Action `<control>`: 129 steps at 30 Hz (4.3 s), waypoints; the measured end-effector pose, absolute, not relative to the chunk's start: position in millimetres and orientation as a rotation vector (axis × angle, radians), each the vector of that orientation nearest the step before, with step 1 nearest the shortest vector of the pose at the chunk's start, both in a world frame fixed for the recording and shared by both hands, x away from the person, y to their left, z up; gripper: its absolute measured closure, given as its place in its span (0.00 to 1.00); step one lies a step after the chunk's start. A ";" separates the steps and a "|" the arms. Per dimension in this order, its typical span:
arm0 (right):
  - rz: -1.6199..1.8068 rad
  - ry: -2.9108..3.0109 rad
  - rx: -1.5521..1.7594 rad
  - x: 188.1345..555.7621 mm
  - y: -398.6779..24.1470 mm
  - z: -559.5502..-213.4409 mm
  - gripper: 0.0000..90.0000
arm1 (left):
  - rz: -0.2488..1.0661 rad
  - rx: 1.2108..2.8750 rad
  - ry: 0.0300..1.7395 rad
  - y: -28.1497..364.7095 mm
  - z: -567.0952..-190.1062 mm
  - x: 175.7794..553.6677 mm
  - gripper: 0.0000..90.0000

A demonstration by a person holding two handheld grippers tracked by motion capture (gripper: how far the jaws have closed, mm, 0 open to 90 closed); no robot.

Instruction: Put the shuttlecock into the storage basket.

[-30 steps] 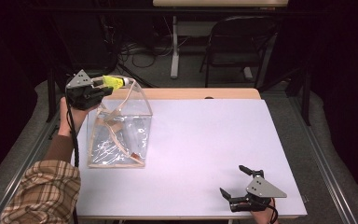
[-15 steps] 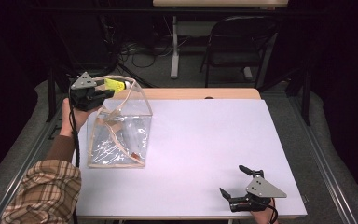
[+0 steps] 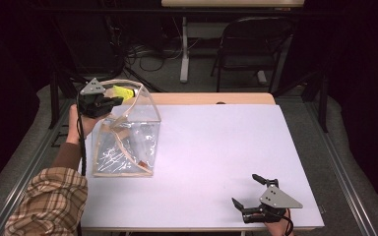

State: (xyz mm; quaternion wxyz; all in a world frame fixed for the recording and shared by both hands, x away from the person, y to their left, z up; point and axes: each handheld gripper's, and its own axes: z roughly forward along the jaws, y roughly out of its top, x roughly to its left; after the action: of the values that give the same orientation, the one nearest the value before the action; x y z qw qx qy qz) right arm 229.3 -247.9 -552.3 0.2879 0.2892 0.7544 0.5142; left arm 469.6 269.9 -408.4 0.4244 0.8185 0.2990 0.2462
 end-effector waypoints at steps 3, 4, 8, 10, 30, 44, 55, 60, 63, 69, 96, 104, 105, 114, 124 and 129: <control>1.376 2.014 0.773 229.4 -248.0 -552.6 0.01 | 0.614 2.054 0.750 269.4 -409.4 470.4 0.99; 1.375 2.013 0.773 229.5 -248.0 -552.6 0.01 | 0.612 2.052 0.754 269.1 -409.8 470.6 0.99; 1.374 2.014 0.772 229.1 -247.7 -552.3 0.01 | 0.613 2.058 0.758 268.9 -411.2 472.5 0.99; 1.373 2.013 0.772 229.2 -247.7 -552.2 0.01 | 0.609 2.065 0.762 268.7 -412.2 473.7 0.99; 1.373 2.018 0.772 229.3 -247.5 -552.4 0.01 | 0.566 2.092 0.783 267.4 -422.6 480.2 0.99; 1.372 2.019 0.772 229.5 -247.8 -552.8 0.01 | 0.539 2.118 0.789 264.7 -429.3 483.1 0.99; 1.372 2.019 0.771 229.5 -247.8 -552.7 0.01 | 0.526 2.126 0.797 263.1 -432.8 485.3 0.99; 1.372 2.020 0.772 229.3 -247.7 -552.7 0.01 | 0.526 2.124 0.806 263.6 -433.6 486.3 0.98; 1.373 2.019 0.772 229.3 -247.8 -552.8 0.01 | 0.542 2.080 0.823 266.6 -432.3 486.0 0.88; 1.371 2.021 0.771 229.5 -247.8 -552.9 0.01 | 0.544 2.040 0.856 272.4 -428.8 482.5 0.56; 1.377 2.020 0.776 230.0 -250.5 -553.7 0.01 | 0.642 1.939 0.885 267.3 -405.6 447.8 0.11; 1.373 2.024 0.771 230.4 -248.1 -553.4 0.01 | 0.677 1.903 0.871 271.7 -396.3 436.2 0.08; 1.374 2.025 0.772 230.4 -248.1 -553.5 0.01 | 0.675 1.901 0.868 272.0 -395.0 434.9 0.08; 1.373 2.027 0.769 230.0 -247.0 -553.1 0.01 | 0.675 1.906 0.843 269.6 -387.9 418.0 0.03; 1.372 2.026 0.770 230.0 -246.9 -553.1 0.01 | 0.673 1.898 0.827 266.4 -387.0 392.9 0.00; 1.371 2.027 0.771 229.9 -246.8 -553.2 0.01 | 0.686 1.891 0.811 263.7 -388.1 378.5 0.00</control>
State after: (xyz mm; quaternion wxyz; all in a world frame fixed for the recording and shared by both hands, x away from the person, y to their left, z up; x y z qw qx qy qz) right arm 229.9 -246.8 -553.2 0.2840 0.2880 0.7575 0.5124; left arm 378.5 263.7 -388.1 0.4675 0.7708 0.3304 0.2795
